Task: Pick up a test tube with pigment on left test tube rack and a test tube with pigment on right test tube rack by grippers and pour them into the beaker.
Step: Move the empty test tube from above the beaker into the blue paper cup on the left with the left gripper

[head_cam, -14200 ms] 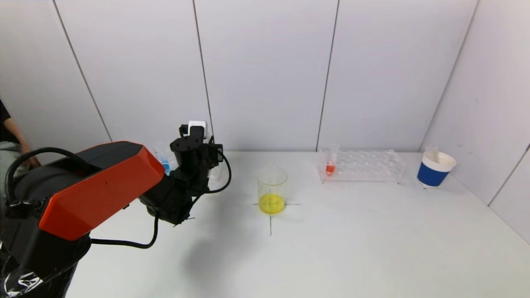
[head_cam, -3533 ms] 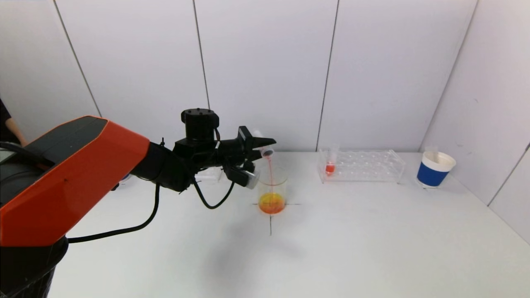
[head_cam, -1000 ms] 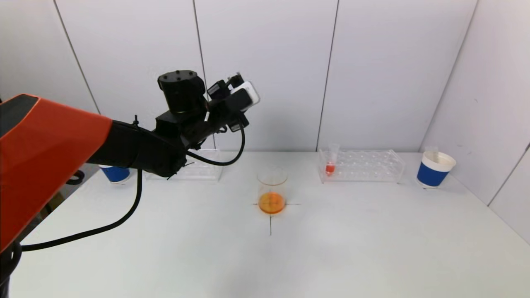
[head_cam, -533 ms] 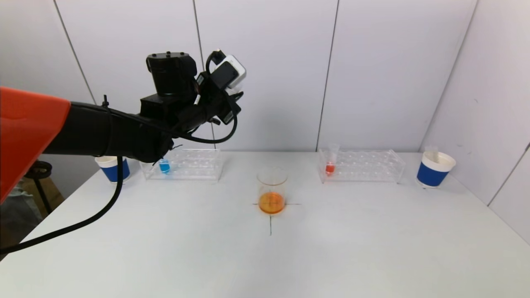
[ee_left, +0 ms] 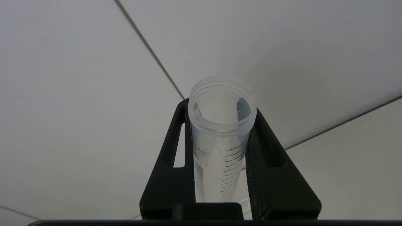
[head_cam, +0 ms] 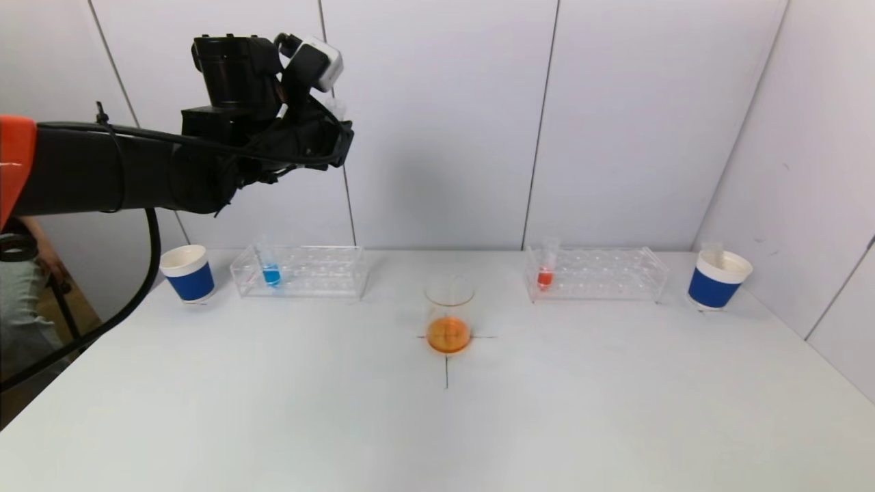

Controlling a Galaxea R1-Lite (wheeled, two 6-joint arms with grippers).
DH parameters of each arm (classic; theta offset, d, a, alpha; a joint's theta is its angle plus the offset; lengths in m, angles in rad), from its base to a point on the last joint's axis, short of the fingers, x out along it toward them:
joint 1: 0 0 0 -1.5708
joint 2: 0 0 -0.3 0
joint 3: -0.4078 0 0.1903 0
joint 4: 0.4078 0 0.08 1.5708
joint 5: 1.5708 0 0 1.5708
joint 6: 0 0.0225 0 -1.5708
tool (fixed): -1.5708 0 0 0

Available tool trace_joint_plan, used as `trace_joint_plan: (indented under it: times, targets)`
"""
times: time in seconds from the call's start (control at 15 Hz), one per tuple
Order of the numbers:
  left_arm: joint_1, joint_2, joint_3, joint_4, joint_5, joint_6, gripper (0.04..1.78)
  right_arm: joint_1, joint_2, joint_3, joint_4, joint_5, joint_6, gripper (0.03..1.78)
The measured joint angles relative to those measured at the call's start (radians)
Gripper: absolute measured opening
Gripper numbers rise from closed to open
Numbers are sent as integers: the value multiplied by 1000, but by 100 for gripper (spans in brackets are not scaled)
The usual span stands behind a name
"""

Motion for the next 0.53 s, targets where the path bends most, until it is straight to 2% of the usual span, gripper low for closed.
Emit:
trace_joint_plan:
  times: [0.33, 0.53]
  targets:
    - [114, -33, -27, 109, 31, -162, 47, 0, 0, 0, 0, 0, 0, 177]
    - [182, -49, -28, 129, 50, -247, 47, 0, 0, 0, 0, 0, 0, 177]
